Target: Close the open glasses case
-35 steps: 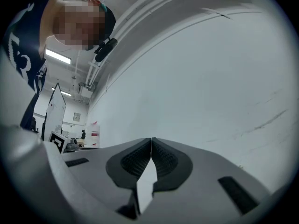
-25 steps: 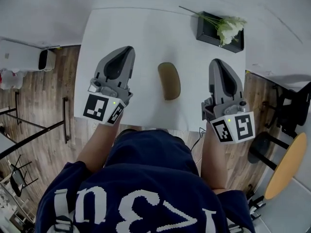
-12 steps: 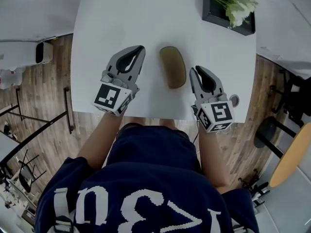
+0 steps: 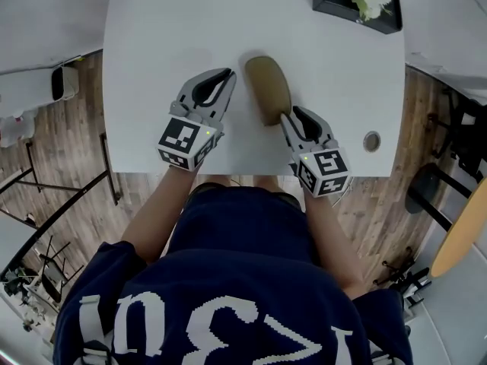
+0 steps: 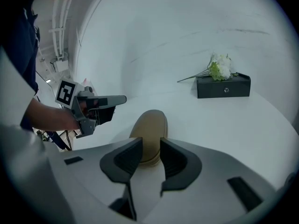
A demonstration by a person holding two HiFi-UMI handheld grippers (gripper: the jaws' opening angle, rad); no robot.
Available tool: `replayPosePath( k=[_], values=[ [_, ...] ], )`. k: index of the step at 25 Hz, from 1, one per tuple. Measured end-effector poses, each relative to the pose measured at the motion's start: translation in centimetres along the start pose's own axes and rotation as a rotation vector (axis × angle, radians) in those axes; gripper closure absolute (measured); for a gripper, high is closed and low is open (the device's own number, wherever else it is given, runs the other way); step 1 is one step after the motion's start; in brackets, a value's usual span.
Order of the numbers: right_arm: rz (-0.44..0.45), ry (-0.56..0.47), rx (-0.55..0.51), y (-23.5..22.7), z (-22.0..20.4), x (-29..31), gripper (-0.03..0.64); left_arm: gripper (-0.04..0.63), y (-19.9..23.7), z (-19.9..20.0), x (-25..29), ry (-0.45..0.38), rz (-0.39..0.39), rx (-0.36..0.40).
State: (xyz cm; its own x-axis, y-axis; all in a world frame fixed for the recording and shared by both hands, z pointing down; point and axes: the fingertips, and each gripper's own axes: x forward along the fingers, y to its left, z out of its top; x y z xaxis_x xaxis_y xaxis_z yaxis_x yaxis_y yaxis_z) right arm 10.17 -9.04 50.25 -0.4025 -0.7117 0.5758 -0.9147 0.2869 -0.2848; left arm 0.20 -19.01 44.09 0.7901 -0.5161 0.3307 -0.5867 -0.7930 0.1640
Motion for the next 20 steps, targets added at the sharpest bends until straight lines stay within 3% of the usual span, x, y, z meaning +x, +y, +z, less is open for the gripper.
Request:
replayPosePath(
  k=[6, 11, 16, 18, 20],
  values=[
    [-0.043, -0.015, -0.077, -1.8, 0.9, 0.3, 0.490, 0.580, -3.1, -0.3, 1.5, 0.039, -0.116, 0.090],
    [-0.047, -0.006, -0.174, -2.8, 2.6, 1.5, 0.497, 0.580, -5.0, 0.3, 4.1, 0.084, -0.203, 0.237],
    [-0.077, 0.009, -0.269, -4.3, 4.2, 2.3, 0.497, 0.580, -4.3, 0.4, 8.0, 0.160, -0.196, 0.367],
    [-0.090, 0.019, -0.270, -4.6, 4.4, 2.2, 0.497, 0.580, -3.8, -0.4, 9.2, 0.231, -0.198, 0.395],
    [-0.099, 0.014, -0.186, -4.9, 4.1, 1.7, 0.500, 0.580, -3.7, -1.2, 9.9, 0.275, -0.217, 0.394]
  ],
)
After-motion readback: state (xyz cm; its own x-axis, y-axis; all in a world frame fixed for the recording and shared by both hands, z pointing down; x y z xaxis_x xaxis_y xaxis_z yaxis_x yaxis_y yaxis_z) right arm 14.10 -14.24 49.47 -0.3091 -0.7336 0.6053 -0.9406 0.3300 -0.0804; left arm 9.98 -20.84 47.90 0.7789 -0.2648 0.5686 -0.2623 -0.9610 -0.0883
